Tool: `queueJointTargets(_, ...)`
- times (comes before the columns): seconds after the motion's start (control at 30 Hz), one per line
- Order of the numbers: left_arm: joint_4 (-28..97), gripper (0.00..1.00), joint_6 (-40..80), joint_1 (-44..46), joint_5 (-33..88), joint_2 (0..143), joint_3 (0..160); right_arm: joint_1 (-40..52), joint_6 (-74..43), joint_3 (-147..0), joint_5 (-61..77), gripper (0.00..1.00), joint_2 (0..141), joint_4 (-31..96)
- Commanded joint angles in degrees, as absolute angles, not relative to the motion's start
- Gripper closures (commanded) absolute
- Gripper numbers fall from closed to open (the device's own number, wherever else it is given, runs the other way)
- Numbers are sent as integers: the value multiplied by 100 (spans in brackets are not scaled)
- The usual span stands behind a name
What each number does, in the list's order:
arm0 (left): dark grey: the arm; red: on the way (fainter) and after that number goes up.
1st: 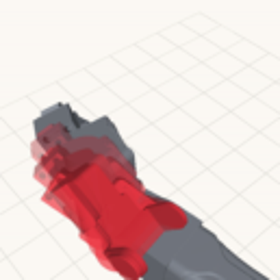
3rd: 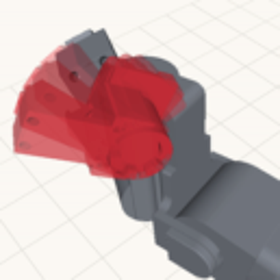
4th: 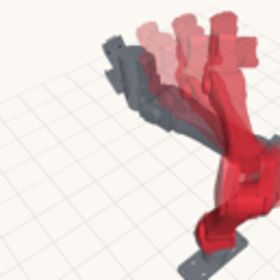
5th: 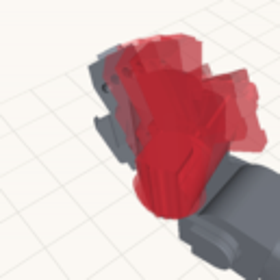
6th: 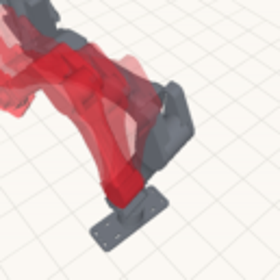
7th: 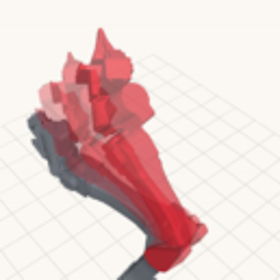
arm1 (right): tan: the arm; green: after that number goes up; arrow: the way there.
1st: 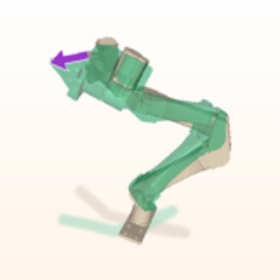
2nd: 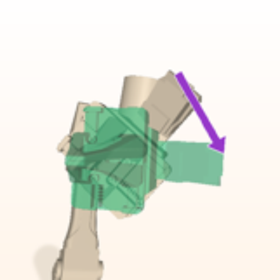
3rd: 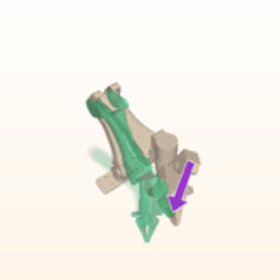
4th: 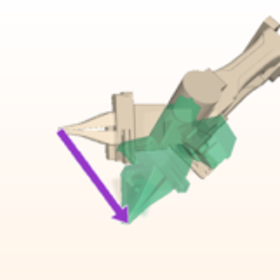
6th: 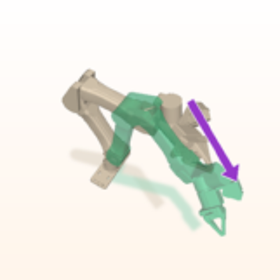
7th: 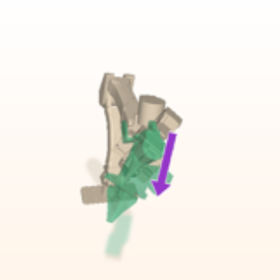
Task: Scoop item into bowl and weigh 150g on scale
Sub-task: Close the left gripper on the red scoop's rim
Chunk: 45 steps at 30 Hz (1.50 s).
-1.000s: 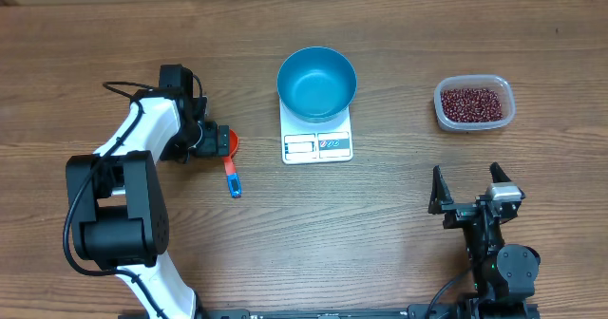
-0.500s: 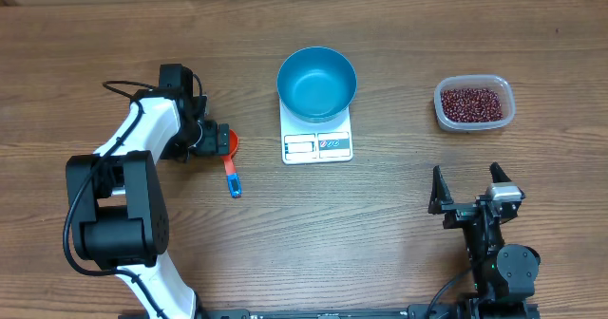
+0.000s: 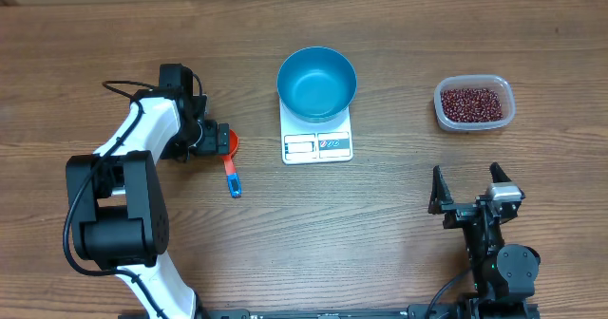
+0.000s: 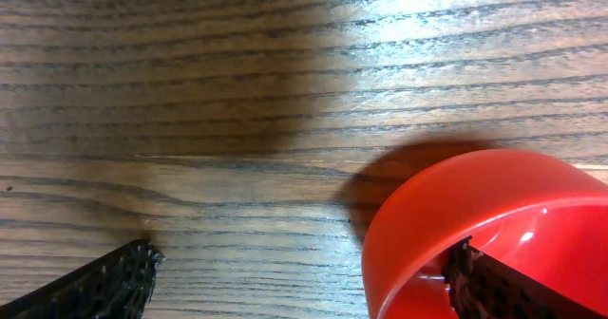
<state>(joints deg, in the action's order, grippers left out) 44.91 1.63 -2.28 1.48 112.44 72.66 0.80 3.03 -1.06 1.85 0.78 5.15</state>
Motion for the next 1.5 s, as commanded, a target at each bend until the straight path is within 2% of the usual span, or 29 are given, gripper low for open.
queueJointTargets(0.0,4466,1,281,-222,154,11314,7236,91,329,-47,113,0,19,484)
queueJointTargets(0.23,4438,3,281,-222,152,11314,7236,91,329,-47,113,0,19,484)
queueJointTargets(0.5,4431,20,281,-222,154,11314,7236,91,329,-47,113,0,19,484)
queueJointTargets(1.0,4425,37,283,-222,154,11314,7236,91,329,-47,113,0,19,484)
queueJointTargets(1.47,4386,37,287,-222,156,11314,7236,91,329,-47,113,0,19,484)
